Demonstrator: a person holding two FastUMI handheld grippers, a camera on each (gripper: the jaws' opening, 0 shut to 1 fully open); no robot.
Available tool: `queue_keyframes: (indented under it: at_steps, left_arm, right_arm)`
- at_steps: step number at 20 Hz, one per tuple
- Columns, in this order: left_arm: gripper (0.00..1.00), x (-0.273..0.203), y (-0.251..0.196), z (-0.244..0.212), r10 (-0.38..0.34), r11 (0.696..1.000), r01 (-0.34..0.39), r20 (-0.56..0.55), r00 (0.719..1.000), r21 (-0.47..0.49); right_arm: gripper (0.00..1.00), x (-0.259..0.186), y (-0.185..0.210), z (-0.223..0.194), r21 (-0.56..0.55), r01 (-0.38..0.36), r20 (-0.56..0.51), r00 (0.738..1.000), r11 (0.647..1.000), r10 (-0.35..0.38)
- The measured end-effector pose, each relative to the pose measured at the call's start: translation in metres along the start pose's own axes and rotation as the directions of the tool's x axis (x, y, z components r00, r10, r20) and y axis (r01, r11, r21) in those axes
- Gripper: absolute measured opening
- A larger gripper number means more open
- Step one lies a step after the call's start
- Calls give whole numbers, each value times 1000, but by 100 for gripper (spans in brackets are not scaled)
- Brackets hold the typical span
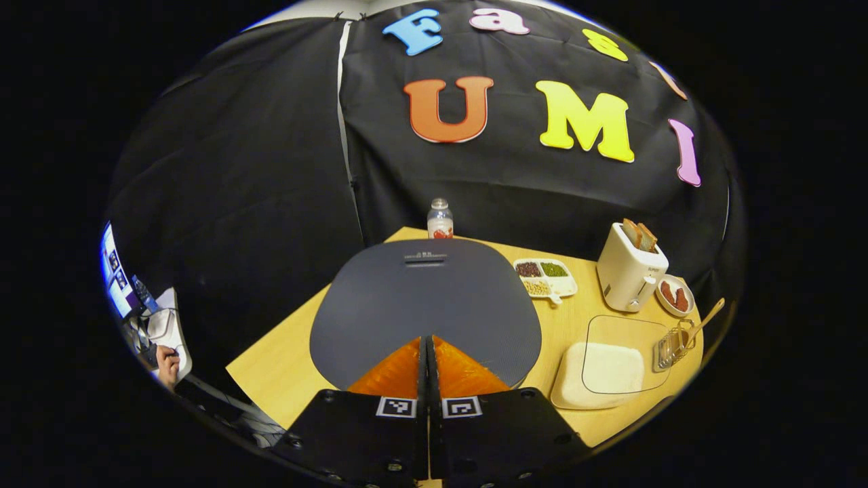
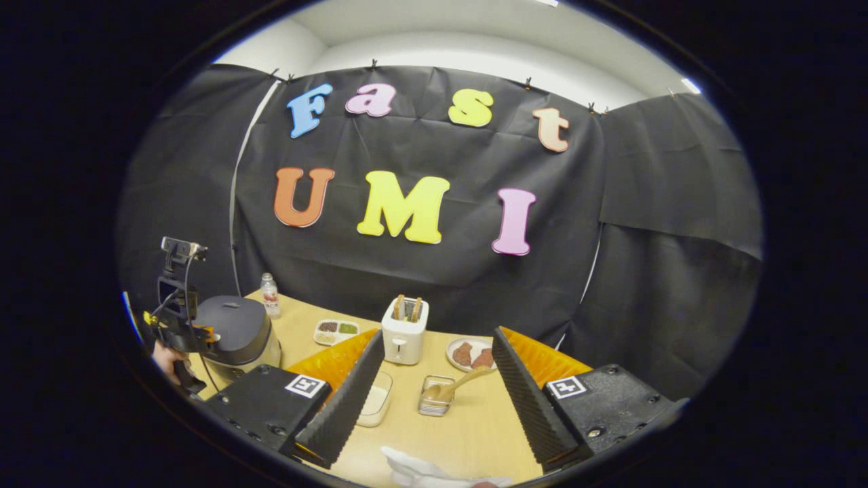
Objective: Close the left gripper, press the button to open the rice cooker; take a wooden spoon from the chopstick holder with the right hand, scoop a spoonful of rice and pour it into the rice cooker, then put the wooden spoon back into the chopstick holder.
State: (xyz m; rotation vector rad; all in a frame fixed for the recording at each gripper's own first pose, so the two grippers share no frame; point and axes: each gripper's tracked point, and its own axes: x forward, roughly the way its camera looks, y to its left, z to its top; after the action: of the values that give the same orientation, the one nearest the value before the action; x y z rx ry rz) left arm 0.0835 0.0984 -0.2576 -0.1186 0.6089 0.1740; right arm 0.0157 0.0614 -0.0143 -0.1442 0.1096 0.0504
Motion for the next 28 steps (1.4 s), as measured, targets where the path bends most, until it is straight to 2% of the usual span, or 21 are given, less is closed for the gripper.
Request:
queue_keyframes:
  at_steps: [3, 14, 16, 19, 20, 22, 24, 25, 27, 28]
  left_arm:
    - [1, 6, 5, -4, 26, 998, -27, 6, 1000, 54]
    - [1, 6, 3, -8, 20, 999, -19, -56, 998, 25]
    - [1, 7, 4, -4, 28, 997, -27, -24, 999, 67]
    - [1, 2, 3, 22, 25, 992, -39, 118, 993, 118]
    - [1, -3, 4, 34, 30, 992, -49, 160, 987, 115]
    - [1, -18, 6, 74, 31, 991, -68, 302, 953, 114]
    - [0, -37, 4, 116, 25, 996, -59, 417, 908, 69]
    - [0, -50, 8, 141, 38, 996, -74, 481, 876, 57]
    - [0, -68, 6, 163, 28, 997, -62, 533, 846, 45]
    - [0, -76, 3, 166, 20, 997, -58, 540, 841, 54]
  right_arm:
    - [100, 2, 0, -1, 7, 1, -8, 1000, 1000, -1]
    - [100, 4, -4, -4, -1, 15, -9, 1000, 1000, -15]
    - [100, 4, -3, -3, -3, 13, -7, 1000, 1000, -13]
    - [100, 1, -4, 2, -1, 10, 14, 1000, 1000, -10]
    - [100, 0, -7, 4, -1, 16, 23, 1000, 1000, -16]
    - [100, -3, -9, 6, 5, 21, 39, 999, 1000, -21]
    - [100, -4, -13, 11, 11, 30, 57, 998, 999, -31]
    - [100, -5, -15, 14, 15, 34, 67, 997, 999, -35]
    - [100, -6, -17, 17, 22, 38, 81, 996, 999, -39]
    - [100, -7, -19, 19, 23, 43, 88, 995, 999, -45]
